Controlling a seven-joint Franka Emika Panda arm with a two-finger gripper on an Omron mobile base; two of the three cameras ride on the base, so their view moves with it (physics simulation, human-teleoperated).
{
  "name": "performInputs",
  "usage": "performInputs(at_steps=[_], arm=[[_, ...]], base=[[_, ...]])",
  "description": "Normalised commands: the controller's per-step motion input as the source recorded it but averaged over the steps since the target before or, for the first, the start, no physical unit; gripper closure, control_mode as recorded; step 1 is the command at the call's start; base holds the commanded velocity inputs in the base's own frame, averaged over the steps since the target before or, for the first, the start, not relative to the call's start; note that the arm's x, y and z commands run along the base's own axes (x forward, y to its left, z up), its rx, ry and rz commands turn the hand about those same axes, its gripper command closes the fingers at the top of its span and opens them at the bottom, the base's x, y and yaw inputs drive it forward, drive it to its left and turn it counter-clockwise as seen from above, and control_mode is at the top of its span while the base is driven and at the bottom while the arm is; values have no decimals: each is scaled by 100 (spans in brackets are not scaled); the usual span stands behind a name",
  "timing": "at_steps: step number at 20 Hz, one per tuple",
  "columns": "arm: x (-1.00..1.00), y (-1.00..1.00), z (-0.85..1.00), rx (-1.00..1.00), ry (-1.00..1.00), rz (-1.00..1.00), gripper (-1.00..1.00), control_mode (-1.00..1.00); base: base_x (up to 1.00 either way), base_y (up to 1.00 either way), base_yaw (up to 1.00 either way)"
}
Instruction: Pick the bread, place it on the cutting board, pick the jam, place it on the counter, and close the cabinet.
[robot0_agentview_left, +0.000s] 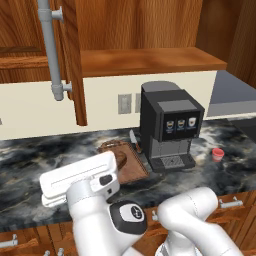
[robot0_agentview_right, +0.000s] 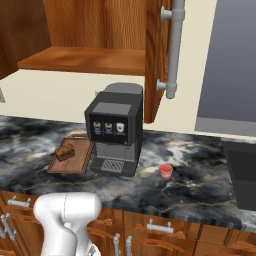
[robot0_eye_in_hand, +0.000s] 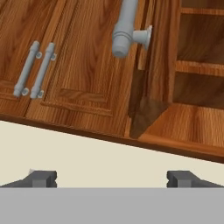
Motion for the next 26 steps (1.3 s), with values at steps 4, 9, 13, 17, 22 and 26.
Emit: performInputs(at_steps=[4, 9, 13, 17, 22, 26], arm=[[0, 24, 10, 0, -4, 0, -100, -100], [-2, 18, 9, 0, -5, 0, -100, -100], [0, 9, 24, 0, -7, 0, -100, -100], [0, 10, 33, 0, -6, -1, -100, -100], [0, 14, 28, 0, -5, -1, -100, -100], [0, 14, 19, 0, -1, -2, -100, -100]], base=[[0, 0, 0], [0, 0, 0], [0, 0, 0], [0, 0, 0], [0, 0, 0], [0, 0, 0]])
